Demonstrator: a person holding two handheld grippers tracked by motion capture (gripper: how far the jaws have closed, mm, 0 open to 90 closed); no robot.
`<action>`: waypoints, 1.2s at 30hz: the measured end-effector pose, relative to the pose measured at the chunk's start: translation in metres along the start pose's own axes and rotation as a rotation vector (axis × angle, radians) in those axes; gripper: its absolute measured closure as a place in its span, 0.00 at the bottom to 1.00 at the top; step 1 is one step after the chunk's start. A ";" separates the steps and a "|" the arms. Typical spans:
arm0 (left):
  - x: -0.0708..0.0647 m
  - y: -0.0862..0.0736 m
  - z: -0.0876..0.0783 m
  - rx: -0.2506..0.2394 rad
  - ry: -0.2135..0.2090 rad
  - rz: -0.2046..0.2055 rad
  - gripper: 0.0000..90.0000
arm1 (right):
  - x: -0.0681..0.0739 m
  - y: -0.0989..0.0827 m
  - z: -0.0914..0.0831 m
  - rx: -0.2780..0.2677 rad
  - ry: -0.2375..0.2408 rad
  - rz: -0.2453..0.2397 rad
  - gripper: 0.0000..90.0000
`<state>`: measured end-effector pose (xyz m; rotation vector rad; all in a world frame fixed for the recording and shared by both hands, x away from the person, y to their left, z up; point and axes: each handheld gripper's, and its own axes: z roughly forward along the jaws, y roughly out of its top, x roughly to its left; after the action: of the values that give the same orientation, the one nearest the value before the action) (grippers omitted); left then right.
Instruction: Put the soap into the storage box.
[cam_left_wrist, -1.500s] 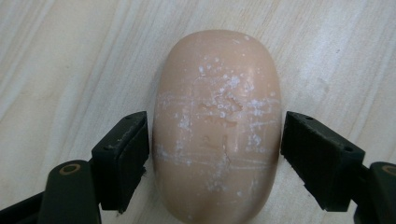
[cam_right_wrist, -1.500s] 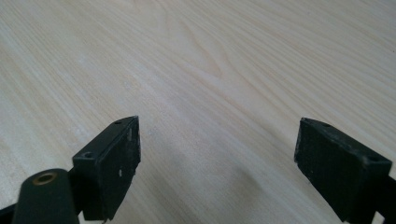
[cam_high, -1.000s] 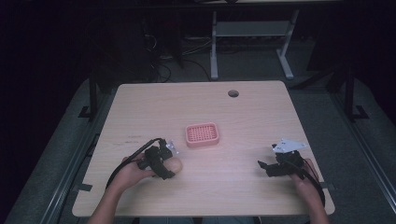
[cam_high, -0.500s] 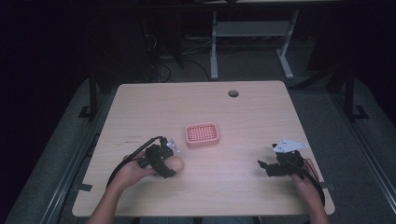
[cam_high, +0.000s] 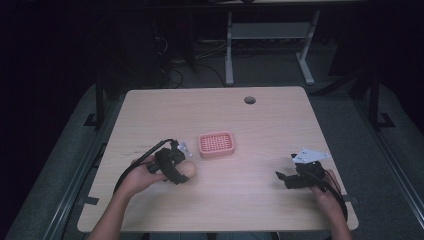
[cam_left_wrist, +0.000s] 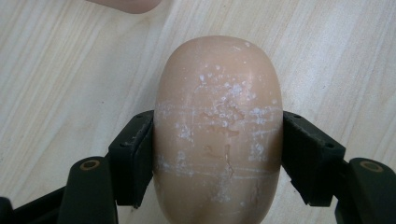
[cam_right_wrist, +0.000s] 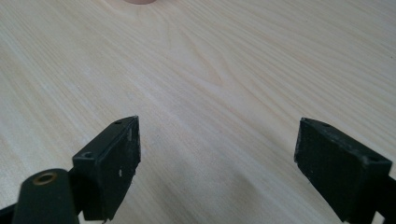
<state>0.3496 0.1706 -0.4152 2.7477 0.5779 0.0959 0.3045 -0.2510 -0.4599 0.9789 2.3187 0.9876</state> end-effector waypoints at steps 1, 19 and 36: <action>0.000 0.000 0.000 0.000 0.000 0.000 0.36 | 0.000 0.000 0.000 0.000 0.000 0.000 0.15; 0.011 0.010 -0.002 0.004 -0.009 -0.003 0.36 | 0.000 0.000 -0.001 -0.001 0.001 0.002 0.15; 0.020 0.029 0.000 0.023 -0.003 0.016 0.36 | 0.000 0.000 -0.002 -0.005 0.001 0.005 0.15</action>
<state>0.3789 0.1534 -0.4059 2.7748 0.5597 0.0889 0.3035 -0.2514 -0.4587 0.9834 2.3149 0.9959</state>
